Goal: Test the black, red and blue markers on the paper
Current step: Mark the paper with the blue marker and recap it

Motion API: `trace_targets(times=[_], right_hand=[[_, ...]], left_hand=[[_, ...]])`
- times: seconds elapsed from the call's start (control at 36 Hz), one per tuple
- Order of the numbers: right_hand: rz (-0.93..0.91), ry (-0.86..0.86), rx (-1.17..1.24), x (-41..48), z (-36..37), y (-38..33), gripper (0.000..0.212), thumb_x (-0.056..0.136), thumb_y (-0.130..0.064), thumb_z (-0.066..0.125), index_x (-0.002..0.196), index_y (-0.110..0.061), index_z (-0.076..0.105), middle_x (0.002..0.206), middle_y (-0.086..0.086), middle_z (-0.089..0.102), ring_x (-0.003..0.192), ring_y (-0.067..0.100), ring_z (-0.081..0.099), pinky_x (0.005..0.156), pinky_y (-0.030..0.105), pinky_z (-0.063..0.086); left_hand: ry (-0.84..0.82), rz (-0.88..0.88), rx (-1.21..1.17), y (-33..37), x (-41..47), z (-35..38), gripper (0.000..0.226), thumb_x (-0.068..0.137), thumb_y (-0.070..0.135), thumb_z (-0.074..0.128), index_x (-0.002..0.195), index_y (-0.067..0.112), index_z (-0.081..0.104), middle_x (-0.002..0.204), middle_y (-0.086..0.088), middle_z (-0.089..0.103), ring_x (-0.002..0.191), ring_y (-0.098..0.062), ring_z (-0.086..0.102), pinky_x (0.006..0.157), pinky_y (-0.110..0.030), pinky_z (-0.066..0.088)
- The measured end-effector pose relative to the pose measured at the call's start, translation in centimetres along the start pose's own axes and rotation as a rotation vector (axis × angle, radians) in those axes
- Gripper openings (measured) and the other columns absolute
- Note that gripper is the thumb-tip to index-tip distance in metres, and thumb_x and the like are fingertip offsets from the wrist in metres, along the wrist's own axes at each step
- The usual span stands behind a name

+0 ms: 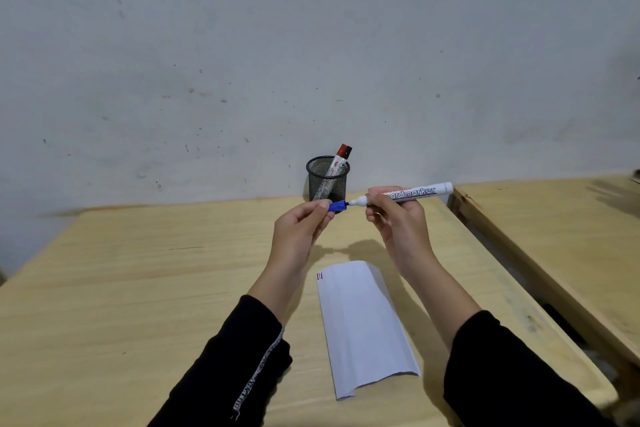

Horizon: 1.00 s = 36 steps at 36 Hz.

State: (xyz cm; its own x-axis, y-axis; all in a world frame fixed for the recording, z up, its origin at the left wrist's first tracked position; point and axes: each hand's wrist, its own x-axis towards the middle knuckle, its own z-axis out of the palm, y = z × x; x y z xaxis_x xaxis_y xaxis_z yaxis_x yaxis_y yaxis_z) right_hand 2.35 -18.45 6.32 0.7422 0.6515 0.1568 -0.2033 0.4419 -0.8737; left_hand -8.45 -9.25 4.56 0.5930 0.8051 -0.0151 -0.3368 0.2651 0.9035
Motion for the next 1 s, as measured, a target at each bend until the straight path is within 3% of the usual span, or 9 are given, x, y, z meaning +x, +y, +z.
trace_targets(times=[0.58,1.0], right_hand=[[0.022,-0.072,0.104,-0.7,0.0,0.1,0.010,0.088,0.002,0.053,0.081,-0.003,0.059,0.057,0.000,0.056,0.050,0.009,0.052,0.051,0.016,0.046],[0.039,-0.089,-0.018,-0.2,0.3,-0.1,0.007,0.087,-0.007,0.060,0.093,-0.006,0.065,0.068,-0.007,0.070,0.063,0.005,0.065,0.062,0.015,0.053]], left_hand=[[-0.111,0.071,0.008,0.7,-1.3,0.8,0.006,0.084,0.008,0.066,0.085,0.009,0.072,0.074,0.002,0.073,0.074,-0.006,0.068,0.076,-0.013,0.053],[0.017,0.140,0.083,1.6,0.6,0.7,0.007,0.084,0.008,0.066,0.089,0.006,0.070,0.078,-0.006,0.070,0.068,-0.009,0.067,0.070,-0.013,0.054]])
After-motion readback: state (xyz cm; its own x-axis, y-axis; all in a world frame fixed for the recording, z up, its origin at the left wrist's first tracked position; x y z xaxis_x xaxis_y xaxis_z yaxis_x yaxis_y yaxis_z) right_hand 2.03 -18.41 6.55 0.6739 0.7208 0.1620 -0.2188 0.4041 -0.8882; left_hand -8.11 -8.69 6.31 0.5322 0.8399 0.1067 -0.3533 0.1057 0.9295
